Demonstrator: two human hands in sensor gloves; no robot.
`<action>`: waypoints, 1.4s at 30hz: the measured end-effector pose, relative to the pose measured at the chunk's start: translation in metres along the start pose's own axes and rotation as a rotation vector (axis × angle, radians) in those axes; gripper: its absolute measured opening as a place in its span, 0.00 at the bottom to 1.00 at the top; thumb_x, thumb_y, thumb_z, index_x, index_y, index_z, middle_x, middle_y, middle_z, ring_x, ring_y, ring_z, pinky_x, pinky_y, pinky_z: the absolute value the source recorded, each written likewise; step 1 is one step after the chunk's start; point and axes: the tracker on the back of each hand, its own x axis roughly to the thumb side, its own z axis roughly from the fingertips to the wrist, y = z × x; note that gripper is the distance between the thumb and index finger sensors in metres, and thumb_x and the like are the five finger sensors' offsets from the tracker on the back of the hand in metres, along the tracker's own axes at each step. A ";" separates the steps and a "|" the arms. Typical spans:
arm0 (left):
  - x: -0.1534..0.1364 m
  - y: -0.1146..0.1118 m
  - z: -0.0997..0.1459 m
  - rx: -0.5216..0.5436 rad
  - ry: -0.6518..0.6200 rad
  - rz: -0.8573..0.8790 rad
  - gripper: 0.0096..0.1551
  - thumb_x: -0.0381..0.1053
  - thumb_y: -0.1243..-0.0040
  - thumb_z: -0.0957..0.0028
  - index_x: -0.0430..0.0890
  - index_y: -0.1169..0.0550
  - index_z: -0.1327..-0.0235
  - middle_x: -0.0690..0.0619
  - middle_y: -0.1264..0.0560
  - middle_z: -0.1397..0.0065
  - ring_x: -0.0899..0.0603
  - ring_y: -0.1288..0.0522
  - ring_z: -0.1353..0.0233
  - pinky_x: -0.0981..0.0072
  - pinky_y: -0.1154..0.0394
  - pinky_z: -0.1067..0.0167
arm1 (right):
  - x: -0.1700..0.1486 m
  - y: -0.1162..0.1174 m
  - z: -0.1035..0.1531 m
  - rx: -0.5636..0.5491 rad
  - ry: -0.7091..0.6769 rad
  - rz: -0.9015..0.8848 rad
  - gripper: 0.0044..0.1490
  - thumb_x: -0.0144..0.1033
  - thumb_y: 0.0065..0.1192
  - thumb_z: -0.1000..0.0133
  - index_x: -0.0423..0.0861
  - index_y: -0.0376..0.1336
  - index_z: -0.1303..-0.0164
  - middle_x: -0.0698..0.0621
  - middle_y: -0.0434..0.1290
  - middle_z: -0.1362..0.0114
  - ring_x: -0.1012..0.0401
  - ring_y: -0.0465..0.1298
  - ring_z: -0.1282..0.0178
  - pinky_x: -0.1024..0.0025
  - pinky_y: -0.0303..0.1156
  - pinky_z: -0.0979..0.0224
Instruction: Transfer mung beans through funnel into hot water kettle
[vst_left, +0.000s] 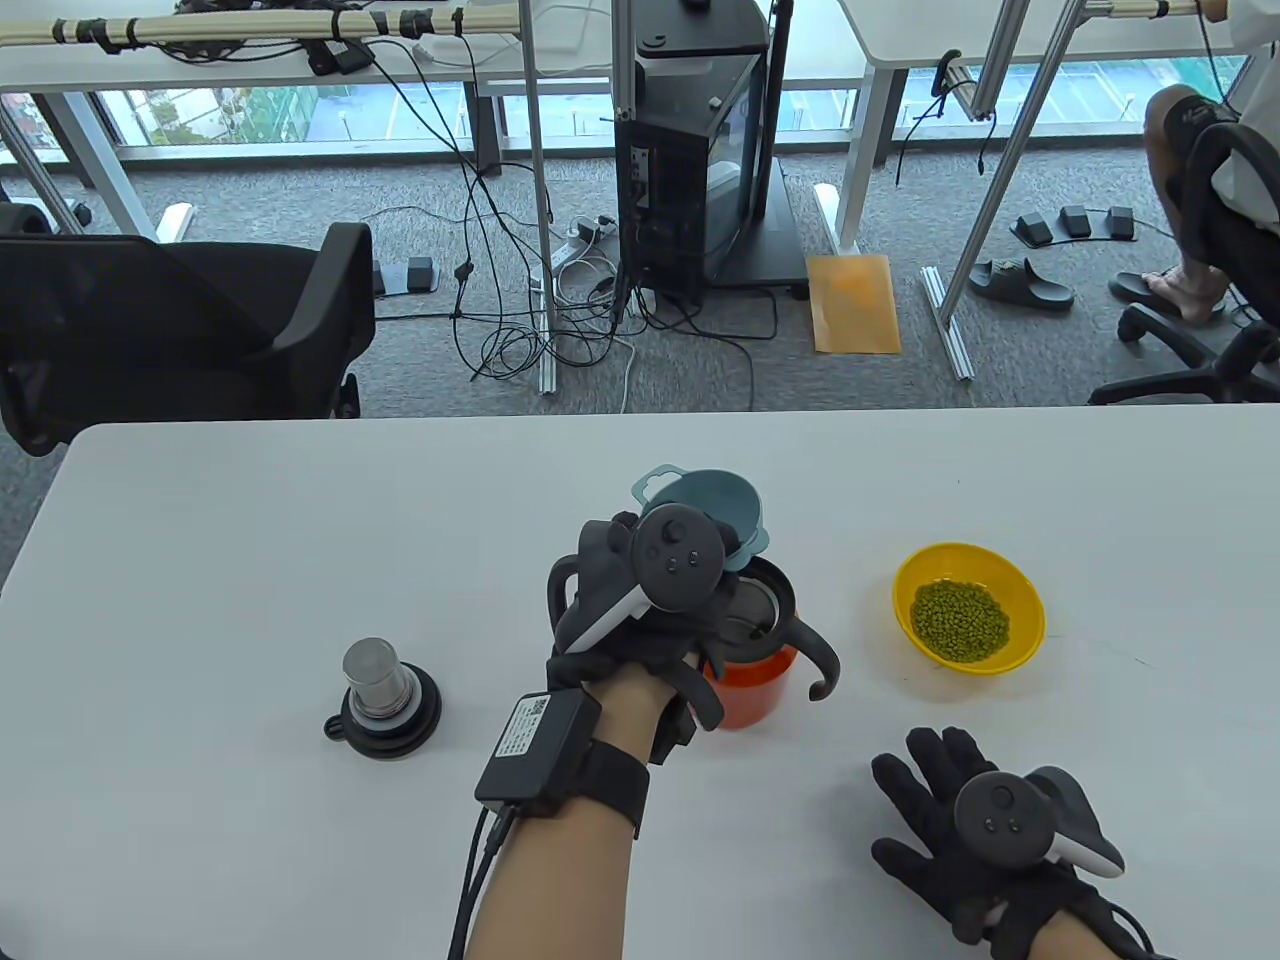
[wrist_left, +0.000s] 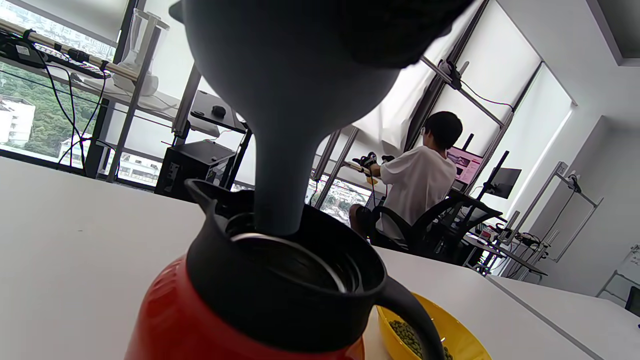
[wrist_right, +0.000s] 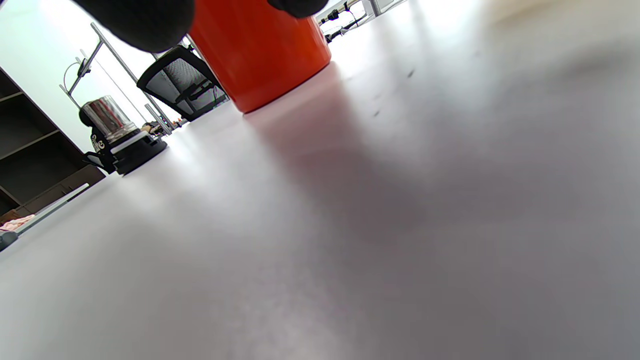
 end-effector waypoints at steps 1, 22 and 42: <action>0.002 -0.005 -0.001 -0.007 -0.013 -0.015 0.26 0.50 0.39 0.52 0.51 0.31 0.40 0.48 0.35 0.26 0.34 0.41 0.21 0.34 0.48 0.25 | 0.000 0.000 0.000 -0.001 0.000 -0.001 0.56 0.60 0.48 0.40 0.37 0.36 0.16 0.30 0.24 0.22 0.30 0.21 0.30 0.24 0.28 0.37; 0.015 -0.069 0.001 -0.140 -0.100 -0.222 0.29 0.50 0.37 0.51 0.50 0.32 0.36 0.47 0.37 0.23 0.34 0.45 0.20 0.38 0.54 0.25 | -0.001 0.000 0.001 0.002 -0.003 -0.008 0.56 0.60 0.48 0.40 0.38 0.36 0.16 0.30 0.23 0.23 0.30 0.21 0.30 0.24 0.29 0.37; -0.054 -0.060 0.082 -0.142 0.105 -0.251 0.53 0.64 0.44 0.50 0.53 0.58 0.23 0.48 0.70 0.19 0.35 0.79 0.23 0.31 0.71 0.30 | -0.001 -0.002 0.003 0.001 0.008 -0.013 0.56 0.60 0.48 0.40 0.37 0.37 0.16 0.30 0.23 0.22 0.30 0.21 0.30 0.24 0.29 0.37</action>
